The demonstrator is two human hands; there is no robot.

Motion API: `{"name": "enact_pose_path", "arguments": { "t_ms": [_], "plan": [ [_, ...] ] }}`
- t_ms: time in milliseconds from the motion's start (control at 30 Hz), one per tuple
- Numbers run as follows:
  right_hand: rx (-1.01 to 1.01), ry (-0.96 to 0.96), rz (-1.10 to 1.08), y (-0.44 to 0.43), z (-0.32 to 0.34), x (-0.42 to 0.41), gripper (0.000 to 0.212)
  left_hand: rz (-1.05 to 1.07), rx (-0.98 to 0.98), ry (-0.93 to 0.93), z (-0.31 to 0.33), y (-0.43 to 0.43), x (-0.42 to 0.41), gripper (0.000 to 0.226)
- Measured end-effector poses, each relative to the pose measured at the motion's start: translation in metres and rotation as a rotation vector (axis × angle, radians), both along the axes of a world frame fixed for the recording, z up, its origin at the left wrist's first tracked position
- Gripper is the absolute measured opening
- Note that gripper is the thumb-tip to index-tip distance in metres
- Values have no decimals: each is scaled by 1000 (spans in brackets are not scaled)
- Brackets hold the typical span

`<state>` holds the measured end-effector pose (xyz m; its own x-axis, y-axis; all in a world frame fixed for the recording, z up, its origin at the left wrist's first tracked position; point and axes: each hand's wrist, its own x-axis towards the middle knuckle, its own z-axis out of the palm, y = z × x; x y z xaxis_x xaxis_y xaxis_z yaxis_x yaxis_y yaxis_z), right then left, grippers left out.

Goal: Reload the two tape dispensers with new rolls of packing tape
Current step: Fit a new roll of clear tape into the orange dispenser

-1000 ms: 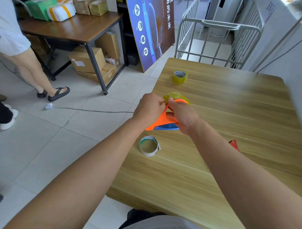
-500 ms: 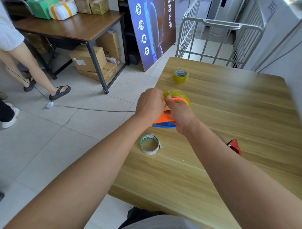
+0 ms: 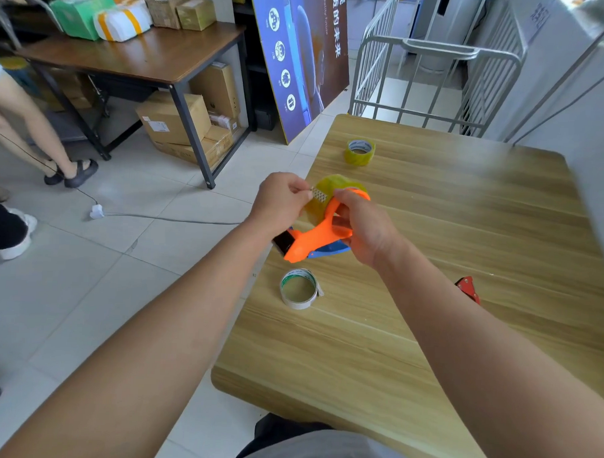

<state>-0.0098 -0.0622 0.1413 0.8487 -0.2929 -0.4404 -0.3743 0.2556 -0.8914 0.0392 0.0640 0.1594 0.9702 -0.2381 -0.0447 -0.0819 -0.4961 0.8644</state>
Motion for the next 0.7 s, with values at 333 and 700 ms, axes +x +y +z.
{"name": "enact_pose_path", "arguments": {
  "t_ms": [333,700],
  "plan": [
    [200,-120,-14,-1,-14,-2,7,69,-37,41,-2,-4,-10,6],
    [107,-24,3,-2,-8,-1,42,1,-82,223,7,3,-6,16]
  ]
}}
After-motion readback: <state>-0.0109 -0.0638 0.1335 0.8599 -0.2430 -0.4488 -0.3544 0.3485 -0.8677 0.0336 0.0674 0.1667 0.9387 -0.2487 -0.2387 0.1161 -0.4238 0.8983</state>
